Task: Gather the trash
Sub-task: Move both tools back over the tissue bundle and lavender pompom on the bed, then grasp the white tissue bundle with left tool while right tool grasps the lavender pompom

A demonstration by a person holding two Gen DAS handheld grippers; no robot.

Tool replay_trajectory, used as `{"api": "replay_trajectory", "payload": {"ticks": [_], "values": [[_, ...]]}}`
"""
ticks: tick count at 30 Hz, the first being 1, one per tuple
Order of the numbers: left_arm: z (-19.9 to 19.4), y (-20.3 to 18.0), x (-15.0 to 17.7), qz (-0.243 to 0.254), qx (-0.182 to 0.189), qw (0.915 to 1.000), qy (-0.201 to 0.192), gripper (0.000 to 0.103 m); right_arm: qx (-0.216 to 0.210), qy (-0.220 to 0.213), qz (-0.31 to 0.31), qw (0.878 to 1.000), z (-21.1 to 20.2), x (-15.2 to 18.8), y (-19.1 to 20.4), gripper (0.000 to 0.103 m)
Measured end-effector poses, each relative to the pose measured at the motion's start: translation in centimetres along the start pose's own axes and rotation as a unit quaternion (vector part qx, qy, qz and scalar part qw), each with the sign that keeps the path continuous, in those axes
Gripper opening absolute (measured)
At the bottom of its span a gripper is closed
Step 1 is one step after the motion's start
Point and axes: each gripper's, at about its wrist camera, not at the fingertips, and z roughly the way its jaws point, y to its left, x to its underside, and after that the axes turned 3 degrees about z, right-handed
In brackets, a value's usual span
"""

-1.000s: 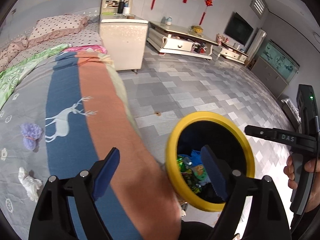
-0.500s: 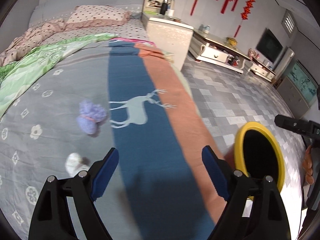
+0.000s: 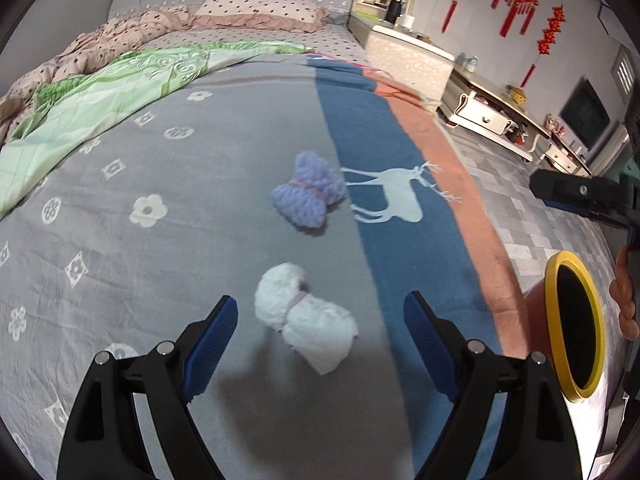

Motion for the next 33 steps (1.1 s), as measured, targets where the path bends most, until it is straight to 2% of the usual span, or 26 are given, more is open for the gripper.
{"api": "replay_trajectory", "payload": {"ticks": [8,17,22,27,31,33], "values": [[2.0,1.9,1.5,-0.048,-0.017,0.9983,0.026,0.081,-0.018,0.032,-0.034,0.999,4.6,-1.6,3.2,0.081],[4.8,2.5,2.5,-0.11,0.014,0.993,0.041,0.081,-0.019,0.063,-0.06,0.996,10.4,-2.7,6.5,0.081],[5.7,2.5,2.9,-0.122,0.022,0.9915,0.041,0.081,-0.018,0.082,-0.073,0.994,13.4,-3.4,8.3,0.08],[5.7,2.7,2.9,-0.131,0.031,0.9905,0.03,0.07,-0.007,0.096,-0.084,0.992,16.5,-3.9,9.5,0.073],[5.8,2.1,3.1,-0.115,0.027,0.9927,0.025,0.054,0.0,0.112,-0.085,0.99,18.8,-4.0,10.1,0.062],[5.8,1.8,3.2,-0.11,0.028,0.9933,0.021,0.046,-0.005,0.119,-0.079,0.99,19.5,-4.0,10.1,0.061]]}}
